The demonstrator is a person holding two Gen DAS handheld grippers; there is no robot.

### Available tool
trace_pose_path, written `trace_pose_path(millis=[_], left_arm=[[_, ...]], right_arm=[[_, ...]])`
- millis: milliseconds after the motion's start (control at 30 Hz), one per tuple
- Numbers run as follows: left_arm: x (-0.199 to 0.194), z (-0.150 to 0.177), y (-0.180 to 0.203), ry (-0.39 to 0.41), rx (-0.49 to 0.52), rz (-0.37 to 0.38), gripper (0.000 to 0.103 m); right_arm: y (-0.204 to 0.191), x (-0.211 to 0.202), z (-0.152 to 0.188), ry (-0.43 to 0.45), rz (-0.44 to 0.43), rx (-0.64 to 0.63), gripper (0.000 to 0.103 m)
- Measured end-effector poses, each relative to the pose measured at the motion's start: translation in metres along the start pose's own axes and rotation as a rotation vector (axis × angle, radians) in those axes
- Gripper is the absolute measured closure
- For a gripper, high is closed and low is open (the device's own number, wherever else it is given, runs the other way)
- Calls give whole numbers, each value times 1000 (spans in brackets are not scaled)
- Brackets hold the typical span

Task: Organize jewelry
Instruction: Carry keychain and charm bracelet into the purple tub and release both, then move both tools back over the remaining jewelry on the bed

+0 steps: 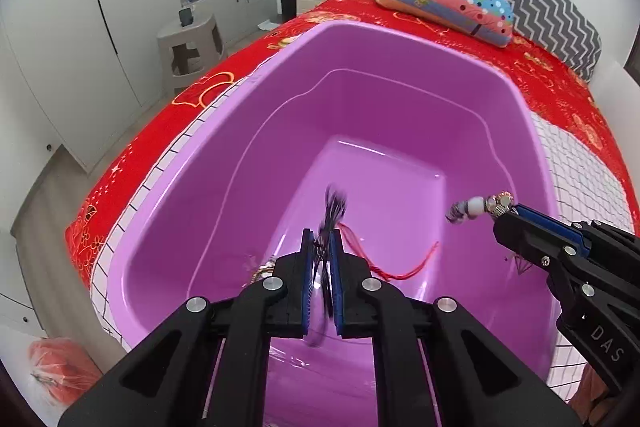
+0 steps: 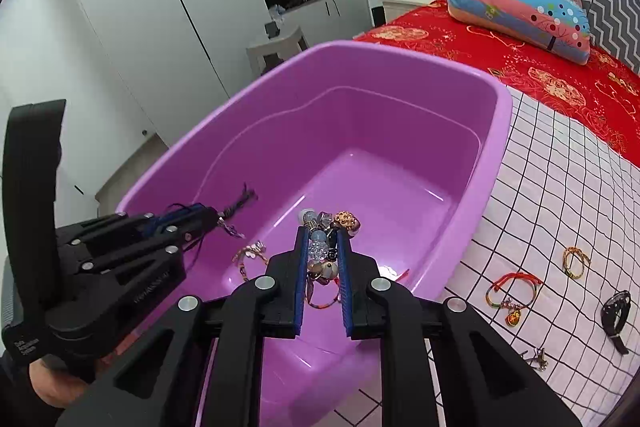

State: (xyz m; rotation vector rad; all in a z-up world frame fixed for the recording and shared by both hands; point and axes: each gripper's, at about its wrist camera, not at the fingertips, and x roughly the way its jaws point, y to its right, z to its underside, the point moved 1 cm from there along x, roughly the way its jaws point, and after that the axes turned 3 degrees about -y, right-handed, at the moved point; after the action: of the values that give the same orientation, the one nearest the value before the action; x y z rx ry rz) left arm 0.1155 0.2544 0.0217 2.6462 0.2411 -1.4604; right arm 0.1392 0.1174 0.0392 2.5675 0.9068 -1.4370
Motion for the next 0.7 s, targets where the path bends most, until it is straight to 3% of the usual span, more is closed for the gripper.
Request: trace_pose_path(millis=[67, 133, 167, 333, 700], left_arm=[[0, 0, -2, -1, -1, -16, 78], [-5, -1, -4, 12, -4, -32, 33], [-8, -1, -5, 27, -5, -39, 28], [-21, 0, -8, 64, -26, -54, 17], [-41, 11, -2, 64, -39, -44, 8]], right_arm=[[-3, 0, 0, -5, 18, -13, 85], [-4, -7, -1, 19, 46, -26, 68], [-5, -11, -2, 36, 56, -30, 66], [0, -26, 0, 68, 74, -15, 62], [9, -64, 33, 119, 73, 23, 50]])
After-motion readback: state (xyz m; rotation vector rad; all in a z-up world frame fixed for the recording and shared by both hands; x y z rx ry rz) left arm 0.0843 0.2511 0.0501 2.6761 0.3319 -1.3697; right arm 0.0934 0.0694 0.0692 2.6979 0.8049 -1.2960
